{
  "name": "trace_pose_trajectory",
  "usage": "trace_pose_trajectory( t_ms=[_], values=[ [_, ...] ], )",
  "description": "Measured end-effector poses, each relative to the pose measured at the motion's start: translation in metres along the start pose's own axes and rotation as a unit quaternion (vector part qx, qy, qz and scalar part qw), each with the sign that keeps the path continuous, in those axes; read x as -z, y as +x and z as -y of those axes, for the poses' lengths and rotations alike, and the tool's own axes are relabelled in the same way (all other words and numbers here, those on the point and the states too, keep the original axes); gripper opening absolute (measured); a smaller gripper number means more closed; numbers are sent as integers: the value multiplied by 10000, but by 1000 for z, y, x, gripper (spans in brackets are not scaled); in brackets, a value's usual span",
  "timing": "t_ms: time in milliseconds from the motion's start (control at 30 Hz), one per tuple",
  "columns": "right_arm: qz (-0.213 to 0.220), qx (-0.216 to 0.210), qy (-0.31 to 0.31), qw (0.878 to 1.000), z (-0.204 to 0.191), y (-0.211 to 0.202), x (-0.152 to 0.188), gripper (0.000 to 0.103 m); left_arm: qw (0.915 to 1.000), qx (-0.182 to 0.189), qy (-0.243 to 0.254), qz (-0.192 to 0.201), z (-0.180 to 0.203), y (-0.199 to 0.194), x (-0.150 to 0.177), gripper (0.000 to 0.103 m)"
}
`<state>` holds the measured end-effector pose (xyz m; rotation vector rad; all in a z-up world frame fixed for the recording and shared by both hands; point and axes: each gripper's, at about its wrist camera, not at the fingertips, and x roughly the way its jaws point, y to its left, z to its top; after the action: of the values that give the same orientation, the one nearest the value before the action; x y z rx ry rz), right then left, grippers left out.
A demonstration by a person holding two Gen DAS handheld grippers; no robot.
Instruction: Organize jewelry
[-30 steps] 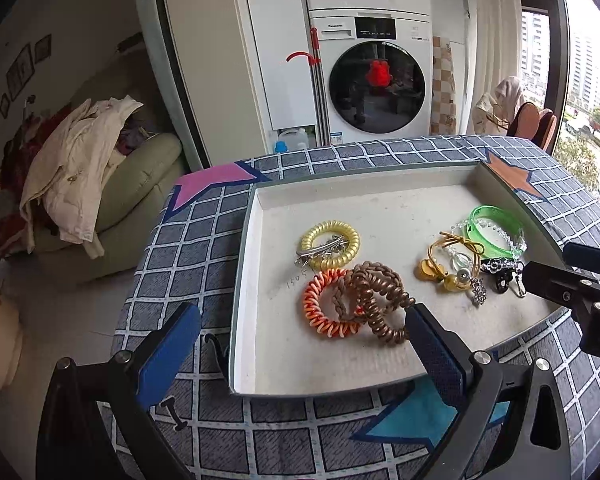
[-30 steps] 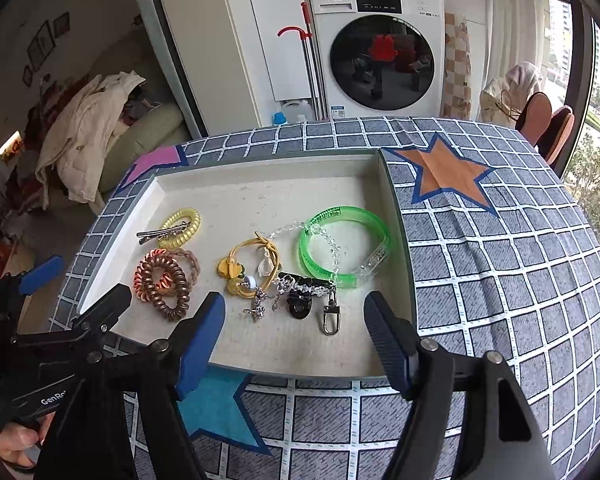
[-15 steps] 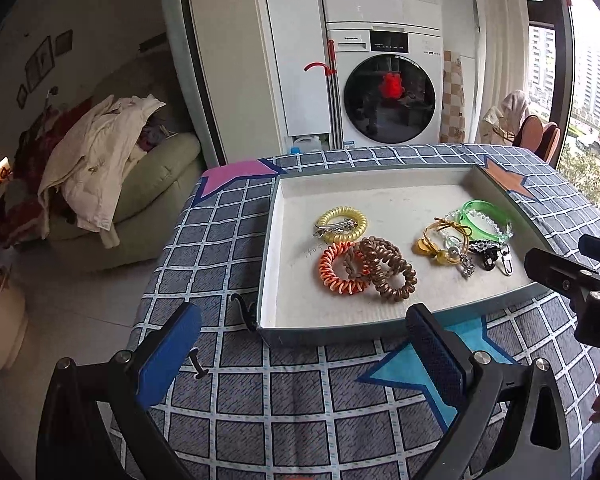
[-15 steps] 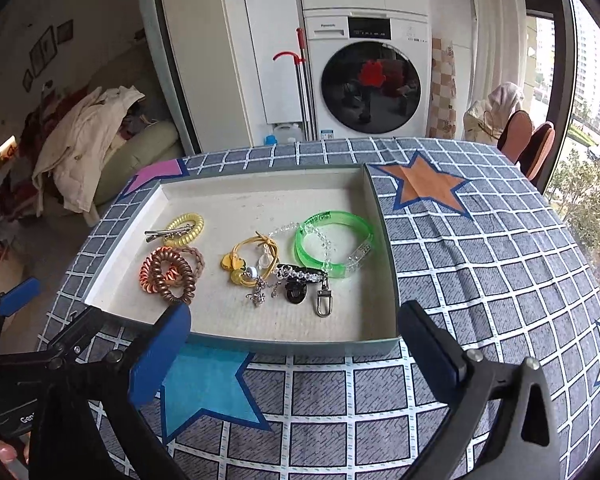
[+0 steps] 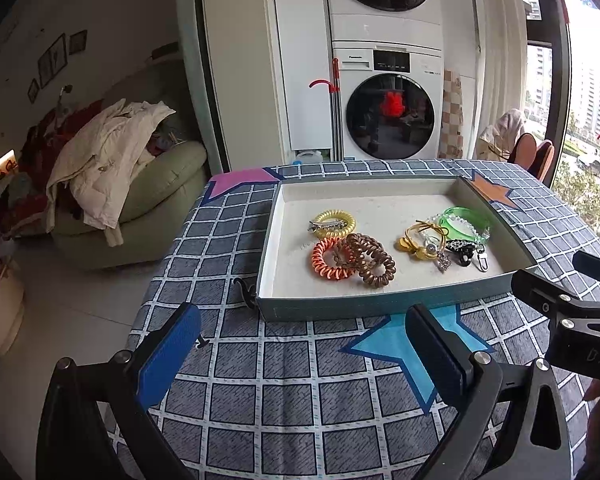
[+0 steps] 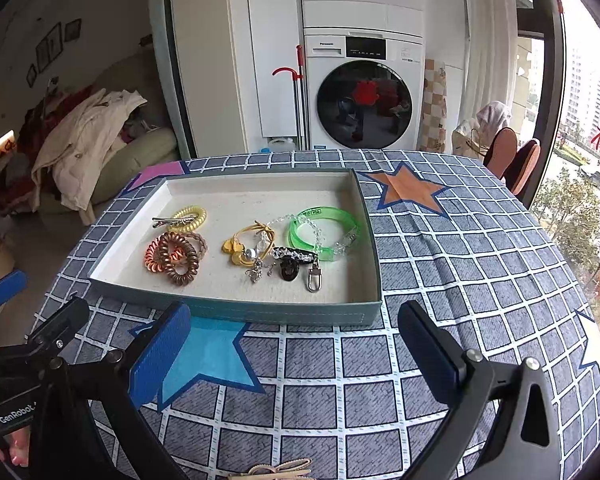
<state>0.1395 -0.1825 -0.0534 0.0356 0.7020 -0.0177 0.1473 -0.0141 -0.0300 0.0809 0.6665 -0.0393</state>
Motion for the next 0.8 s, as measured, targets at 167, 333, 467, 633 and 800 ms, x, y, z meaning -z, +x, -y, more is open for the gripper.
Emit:
trace_pose_trajectory(
  t_ms=[167, 333, 467, 633, 800],
  values=[
    [39, 109, -32, 9999, 1, -8, 5, 103, 9999, 15, -132, -83, -4, 0, 3, 103],
    [39, 100, -23, 9999, -1, -11, 9, 103, 9998, -22, -164, -105, -4, -1, 6, 103],
    [57, 106, -68, 9999, -5, -13, 11, 103, 9997, -25, -215, -123, -7, -2, 8, 103],
    [80, 121, -23, 9999, -5, -16, 10, 103, 9997, -38, -201, -116, -7, -4, 9, 103],
    [103, 148, -25, 9998, -4, -18, 10, 103, 9997, -43, -222, -87, -8, -6, 9, 103]
  ],
)
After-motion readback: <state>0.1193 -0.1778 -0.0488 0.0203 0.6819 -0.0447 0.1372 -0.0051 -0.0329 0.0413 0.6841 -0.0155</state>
